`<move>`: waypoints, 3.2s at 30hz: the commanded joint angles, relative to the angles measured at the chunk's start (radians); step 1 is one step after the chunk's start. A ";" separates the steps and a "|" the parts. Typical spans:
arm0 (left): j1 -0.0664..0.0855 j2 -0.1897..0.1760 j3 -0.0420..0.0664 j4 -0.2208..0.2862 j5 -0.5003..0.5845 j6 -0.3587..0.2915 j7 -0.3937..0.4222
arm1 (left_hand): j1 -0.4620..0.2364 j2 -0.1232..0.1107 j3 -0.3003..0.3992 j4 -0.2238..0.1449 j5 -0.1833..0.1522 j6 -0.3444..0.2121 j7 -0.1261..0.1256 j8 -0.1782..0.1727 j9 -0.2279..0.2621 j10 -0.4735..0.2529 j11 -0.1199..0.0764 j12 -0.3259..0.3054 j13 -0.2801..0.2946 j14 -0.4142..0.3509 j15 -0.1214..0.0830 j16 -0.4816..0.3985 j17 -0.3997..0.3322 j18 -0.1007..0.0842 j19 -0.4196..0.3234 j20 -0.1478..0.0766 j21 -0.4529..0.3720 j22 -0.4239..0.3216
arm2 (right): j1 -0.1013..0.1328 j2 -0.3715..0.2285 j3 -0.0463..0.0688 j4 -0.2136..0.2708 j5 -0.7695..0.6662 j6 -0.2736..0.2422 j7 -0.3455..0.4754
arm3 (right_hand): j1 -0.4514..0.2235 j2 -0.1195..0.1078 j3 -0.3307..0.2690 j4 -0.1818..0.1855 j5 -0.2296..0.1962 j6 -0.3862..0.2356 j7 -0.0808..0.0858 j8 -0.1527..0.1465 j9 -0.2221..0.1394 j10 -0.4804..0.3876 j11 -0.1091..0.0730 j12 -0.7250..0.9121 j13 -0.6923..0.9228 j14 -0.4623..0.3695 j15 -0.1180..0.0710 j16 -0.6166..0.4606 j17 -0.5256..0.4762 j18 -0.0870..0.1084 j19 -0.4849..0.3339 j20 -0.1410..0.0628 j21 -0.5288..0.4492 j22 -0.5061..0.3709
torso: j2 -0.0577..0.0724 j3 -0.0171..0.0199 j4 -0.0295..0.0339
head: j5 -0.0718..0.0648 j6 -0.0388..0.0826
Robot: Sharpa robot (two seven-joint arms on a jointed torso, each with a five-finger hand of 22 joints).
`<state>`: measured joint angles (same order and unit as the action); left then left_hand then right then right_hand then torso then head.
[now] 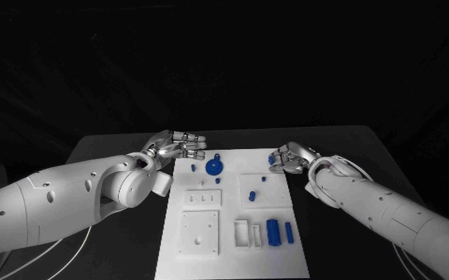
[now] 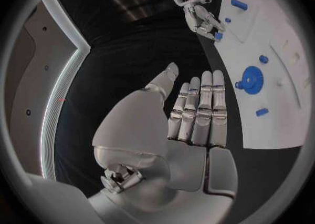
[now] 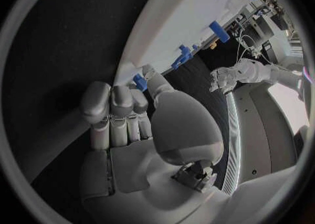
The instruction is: Assemble the parts on the task board
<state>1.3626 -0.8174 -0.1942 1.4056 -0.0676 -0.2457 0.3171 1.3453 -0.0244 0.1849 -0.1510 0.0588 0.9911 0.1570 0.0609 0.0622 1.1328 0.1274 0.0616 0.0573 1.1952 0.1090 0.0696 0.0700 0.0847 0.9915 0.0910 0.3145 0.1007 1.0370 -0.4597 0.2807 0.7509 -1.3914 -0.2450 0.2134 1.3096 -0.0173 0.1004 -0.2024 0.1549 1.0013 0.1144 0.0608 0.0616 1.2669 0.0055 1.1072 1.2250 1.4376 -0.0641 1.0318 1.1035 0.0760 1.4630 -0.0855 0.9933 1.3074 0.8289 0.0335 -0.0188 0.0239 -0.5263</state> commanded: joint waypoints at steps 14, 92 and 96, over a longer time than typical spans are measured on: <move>-0.002 0.009 0.001 -0.005 -0.005 0.026 0.001 | 0.006 0.002 -0.001 0.004 0.003 -0.001 -0.002 0.001 0.001 -0.007 0.001 -0.002 0.000 -0.009 0.000 -0.003 0.000 -0.005 -0.004 0.002 -0.004 -0.001 | -0.001 0.005 -0.008 -0.005 -0.003 -0.039 -0.017 | -0.010 0.003 0.053 0.003 -0.022 0.041 0.001 0.001 0.000 0.001 0.005 0.007 0.001 0.001 0.005 0.004 0.002 0.001 0.007 0.008 0.005 0.128 | 0.000 0.0009 -0.0009 | -0.003 -0.004; -0.009 0.017 0.000 -0.011 -0.006 0.030 -0.016 | 0.007 0.003 -0.002 0.009 0.002 -0.007 -0.001 0.001 0.000 -0.009 0.002 -0.002 0.000 -0.009 0.001 -0.003 0.000 -0.005 -0.005 0.003 -0.004 -0.004 | 0.013 0.031 -0.029 -0.029 -0.007 -0.026 -0.032 | -0.015 0.049 0.142 0.013 -0.104 0.190 -0.044 0.004 0.008 -0.008 -0.021 -0.004 -0.004 -0.002 -0.015 -0.005 0.001 -0.008 0.003 -0.011 -0.001 0.126 | 0.002 0.0026 -0.0020 | 0.001 -0.005; -0.009 0.017 0.000 -0.011 -0.007 0.030 -0.017 | 0.010 0.004 -0.001 0.010 0.002 -0.002 -0.002 0.002 0.001 -0.008 0.002 -0.002 0.000 -0.008 0.000 -0.003 0.000 -0.004 -0.004 0.002 -0.003 -0.004 | 0.013 0.031 -0.029 -0.025 -0.009 -0.040 -0.032 | -0.019 0.044 0.155 0.006 -0.104 0.210 -0.049 0.004 0.009 -0.005 -0.024 -0.006 -0.002 -0.002 -0.019 -0.008 0.002 -0.011 0.003 -0.015 0.001 0.127 | 0.001 0.0030 -0.0024 | 0.001 -0.005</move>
<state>1.3535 -0.8014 -0.1944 1.3919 -0.0707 -0.2304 0.2970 1.3494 -0.0204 0.1836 -0.1444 0.0587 0.9911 0.1570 0.0609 0.0615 1.1293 0.1309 0.0616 0.0573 1.1952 0.1090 0.0696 0.0701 0.0847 0.9915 0.0910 0.3144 0.0980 1.0548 -0.4290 0.2542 0.7257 -1.3897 -0.2906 0.1910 1.2909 0.0181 0.2504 -0.1962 0.0502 1.1807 0.0760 0.0567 0.0656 1.2601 -0.0130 1.1061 1.2216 1.4353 -0.0741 1.0287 1.1050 0.0762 1.4673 -0.0936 0.9933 1.3075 0.8301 0.0359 -0.0212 0.0248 -0.5312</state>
